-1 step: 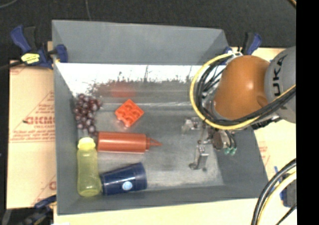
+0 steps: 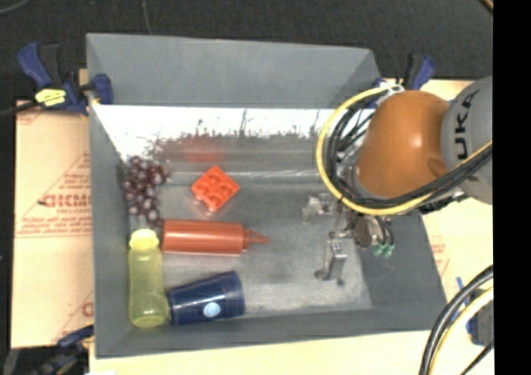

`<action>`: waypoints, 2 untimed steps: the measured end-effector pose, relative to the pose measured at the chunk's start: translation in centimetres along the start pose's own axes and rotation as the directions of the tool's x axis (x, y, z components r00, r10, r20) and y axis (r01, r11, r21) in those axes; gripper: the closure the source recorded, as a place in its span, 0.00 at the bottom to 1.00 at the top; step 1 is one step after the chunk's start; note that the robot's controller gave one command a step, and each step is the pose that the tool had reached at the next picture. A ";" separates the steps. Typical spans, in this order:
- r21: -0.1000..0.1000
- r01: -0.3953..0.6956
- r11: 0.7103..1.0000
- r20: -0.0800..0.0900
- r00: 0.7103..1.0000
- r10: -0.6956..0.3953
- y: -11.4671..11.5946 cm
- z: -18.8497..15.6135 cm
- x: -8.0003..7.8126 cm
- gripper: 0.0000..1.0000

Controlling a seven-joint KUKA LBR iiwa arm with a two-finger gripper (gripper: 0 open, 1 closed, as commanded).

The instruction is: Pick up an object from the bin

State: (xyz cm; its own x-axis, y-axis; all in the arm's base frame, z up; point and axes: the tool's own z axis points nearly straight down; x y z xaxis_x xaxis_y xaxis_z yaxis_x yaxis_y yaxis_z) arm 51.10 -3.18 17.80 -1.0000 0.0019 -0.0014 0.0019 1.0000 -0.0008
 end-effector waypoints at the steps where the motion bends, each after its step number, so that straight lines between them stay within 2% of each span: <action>1: 0.000 0.052 0.999 0.003 0.999 -0.052 2.7 10.8 -5.2 0.00; 2: 0.000 -0.011 1.000 0.016 1.000 0.011 10.9 3.2 -5.8 0.00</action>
Offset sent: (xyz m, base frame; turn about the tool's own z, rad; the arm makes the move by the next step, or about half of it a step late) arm 0.0567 0.1090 -0.0333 0.0136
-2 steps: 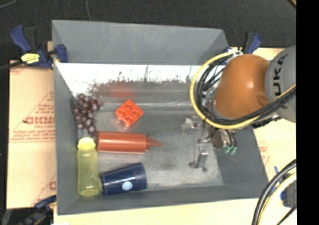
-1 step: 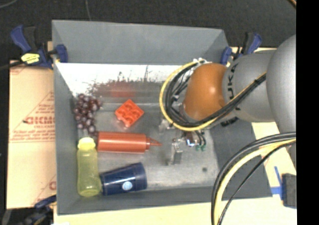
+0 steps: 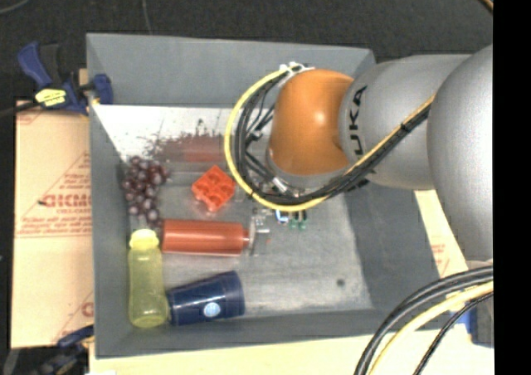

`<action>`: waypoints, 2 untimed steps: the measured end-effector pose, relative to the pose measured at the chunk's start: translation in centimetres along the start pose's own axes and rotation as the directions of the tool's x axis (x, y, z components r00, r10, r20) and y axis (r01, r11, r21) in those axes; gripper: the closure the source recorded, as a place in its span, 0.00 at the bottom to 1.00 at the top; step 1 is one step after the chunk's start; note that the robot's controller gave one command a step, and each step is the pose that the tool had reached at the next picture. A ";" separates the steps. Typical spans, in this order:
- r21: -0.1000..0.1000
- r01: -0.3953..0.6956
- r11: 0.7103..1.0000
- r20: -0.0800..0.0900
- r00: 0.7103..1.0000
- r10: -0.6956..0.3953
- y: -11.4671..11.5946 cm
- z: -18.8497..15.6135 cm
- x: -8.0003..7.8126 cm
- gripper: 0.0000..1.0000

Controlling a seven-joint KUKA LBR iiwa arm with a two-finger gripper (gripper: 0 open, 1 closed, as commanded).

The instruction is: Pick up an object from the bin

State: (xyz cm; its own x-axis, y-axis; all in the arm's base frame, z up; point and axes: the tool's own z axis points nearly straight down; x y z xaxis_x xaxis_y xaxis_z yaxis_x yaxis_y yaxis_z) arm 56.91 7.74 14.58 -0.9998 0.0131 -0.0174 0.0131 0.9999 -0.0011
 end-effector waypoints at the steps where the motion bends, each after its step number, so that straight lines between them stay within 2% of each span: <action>1: 0.002 0.026 1.000 -0.015 1.000 -0.026 1.5 4.6 -1.9 0.00; 2: -0.001 0.065 0.998 0.017 0.998 -0.065 3.7 7.2 -0.8 0.00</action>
Offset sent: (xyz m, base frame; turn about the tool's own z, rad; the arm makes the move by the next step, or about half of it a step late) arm 0.0055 0.0372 -0.0758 -0.0618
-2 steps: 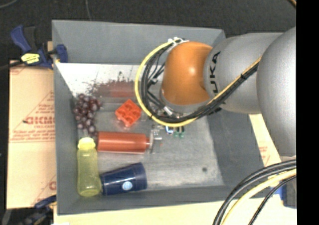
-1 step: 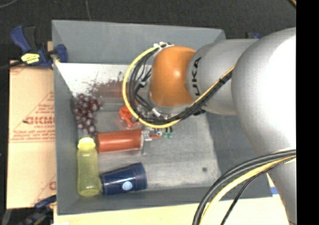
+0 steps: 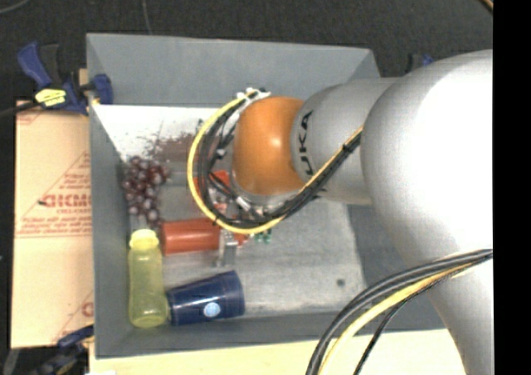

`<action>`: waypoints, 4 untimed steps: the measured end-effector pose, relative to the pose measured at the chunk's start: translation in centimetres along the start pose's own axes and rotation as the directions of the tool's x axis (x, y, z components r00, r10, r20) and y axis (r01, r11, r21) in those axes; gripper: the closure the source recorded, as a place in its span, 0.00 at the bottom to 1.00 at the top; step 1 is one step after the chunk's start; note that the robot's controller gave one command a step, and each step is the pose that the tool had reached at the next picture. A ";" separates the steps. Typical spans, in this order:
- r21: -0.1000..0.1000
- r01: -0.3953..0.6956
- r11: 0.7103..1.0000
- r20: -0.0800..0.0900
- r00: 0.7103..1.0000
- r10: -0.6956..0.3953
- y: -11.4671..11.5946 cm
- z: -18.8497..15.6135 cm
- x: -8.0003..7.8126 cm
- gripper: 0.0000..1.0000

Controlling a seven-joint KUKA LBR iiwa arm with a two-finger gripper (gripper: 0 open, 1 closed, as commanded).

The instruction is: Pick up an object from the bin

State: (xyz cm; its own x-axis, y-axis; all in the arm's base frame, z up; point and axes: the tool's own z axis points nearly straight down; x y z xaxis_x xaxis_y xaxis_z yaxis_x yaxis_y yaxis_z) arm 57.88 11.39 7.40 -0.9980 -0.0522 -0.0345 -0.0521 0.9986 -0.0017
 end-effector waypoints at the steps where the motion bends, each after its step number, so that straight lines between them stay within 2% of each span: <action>1: -0.001 0.028 1.000 0.017 0.999 -0.028 0.0 -0.7 -1.2 1.00; 2: -0.001 0.028 1.000 0.017 0.999 -0.028 0.0 -0.7 -1.2 1.00; 3: 0.001 0.028 1.000 0.001 1.000 -0.028 -0.1 -2.9 -0.8 1.00; 4: 0.001 0.028 1.000 0.004 1.000 -0.028 -0.1 -6.6 -1.0 1.00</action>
Offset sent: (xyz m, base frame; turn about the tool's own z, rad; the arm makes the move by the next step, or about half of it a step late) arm 0.0000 0.0000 0.0000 0.0000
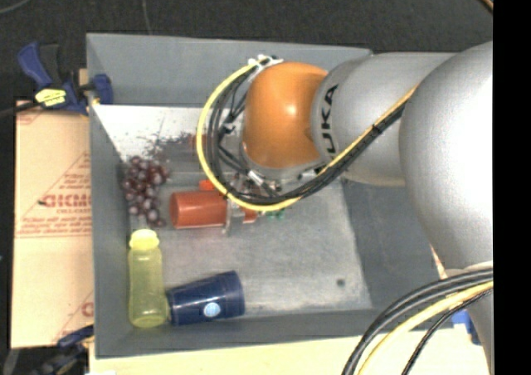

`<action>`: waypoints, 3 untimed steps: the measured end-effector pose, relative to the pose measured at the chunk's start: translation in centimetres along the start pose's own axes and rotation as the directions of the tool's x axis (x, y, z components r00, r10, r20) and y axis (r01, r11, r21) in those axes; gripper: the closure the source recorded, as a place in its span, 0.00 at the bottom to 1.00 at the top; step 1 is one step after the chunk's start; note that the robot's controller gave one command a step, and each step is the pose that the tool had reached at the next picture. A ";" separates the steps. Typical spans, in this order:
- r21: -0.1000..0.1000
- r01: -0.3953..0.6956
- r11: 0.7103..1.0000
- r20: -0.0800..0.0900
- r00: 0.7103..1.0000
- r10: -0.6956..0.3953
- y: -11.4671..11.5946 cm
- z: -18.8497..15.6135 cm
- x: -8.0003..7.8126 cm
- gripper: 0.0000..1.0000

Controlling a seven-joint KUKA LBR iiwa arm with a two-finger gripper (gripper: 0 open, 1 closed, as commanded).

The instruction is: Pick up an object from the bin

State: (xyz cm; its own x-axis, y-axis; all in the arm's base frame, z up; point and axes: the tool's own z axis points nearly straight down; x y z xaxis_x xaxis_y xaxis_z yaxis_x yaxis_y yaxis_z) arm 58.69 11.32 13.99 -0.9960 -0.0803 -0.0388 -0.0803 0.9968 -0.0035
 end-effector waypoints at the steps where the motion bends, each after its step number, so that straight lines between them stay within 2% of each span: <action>1: 0.000 0.000 1.000 0.002 1.000 0.000 0.0 -2.4 -0.1 1.00; 3: 0.000 0.000 1.000 0.005 1.000 0.000 -0.1 -4.4 -0.3 1.00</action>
Offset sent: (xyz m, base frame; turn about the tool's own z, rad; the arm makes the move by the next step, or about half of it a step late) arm 0.0005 -0.0001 0.0393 0.0001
